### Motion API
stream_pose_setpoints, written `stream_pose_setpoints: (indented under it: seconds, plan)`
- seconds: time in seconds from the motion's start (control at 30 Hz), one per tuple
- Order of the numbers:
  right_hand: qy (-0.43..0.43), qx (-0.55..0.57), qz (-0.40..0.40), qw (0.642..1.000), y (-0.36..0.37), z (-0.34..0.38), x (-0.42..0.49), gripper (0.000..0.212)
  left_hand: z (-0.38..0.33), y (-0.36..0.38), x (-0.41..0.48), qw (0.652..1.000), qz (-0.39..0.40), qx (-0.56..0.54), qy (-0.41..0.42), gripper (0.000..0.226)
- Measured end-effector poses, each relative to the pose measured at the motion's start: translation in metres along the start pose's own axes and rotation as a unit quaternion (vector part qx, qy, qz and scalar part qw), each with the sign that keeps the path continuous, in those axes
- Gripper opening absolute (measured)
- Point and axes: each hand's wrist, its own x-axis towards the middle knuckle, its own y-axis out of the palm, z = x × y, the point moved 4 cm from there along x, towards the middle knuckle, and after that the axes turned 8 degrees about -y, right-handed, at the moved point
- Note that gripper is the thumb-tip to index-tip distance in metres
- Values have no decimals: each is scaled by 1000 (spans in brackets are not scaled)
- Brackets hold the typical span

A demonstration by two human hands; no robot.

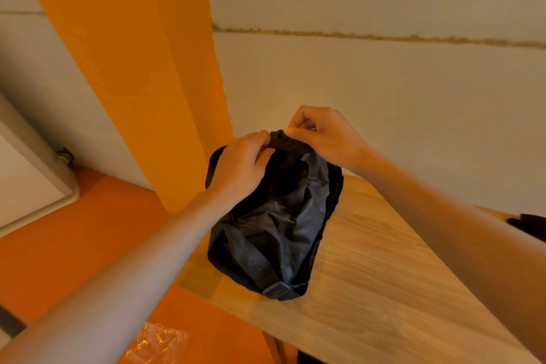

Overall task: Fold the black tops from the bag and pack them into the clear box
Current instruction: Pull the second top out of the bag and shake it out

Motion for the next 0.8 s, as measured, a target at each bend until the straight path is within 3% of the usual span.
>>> stream_pose_setpoints:
  seconds: [0.2,0.4,0.53,0.63,0.67,0.77,0.8]
  plan:
    - [-23,16,-40,999,-7,6,-9,13,-21,-27,-2,979,-3,-201,-19,14]
    - [-27,48,-42,998,-6,14,-13,10,-30,-39,4,963,-1,-266,-47,18]
    - [-8,15,-53,998,2,12,-15,38,-38,-50,8,961,-21,-271,-44,19]
    - [44,-44,-5,998,16,7,-11,69,-42,-57,11,955,-34,-291,-52,19]
    - [60,-41,9,997,21,6,-9,70,-42,-59,11,949,-38,-306,-60,19]
    - [63,-59,-24,996,30,6,-9,28,-44,-66,10,939,-45,-335,-71,21]
    - [62,-60,-50,995,29,6,-11,25,-45,-70,8,939,-48,-335,-69,23]
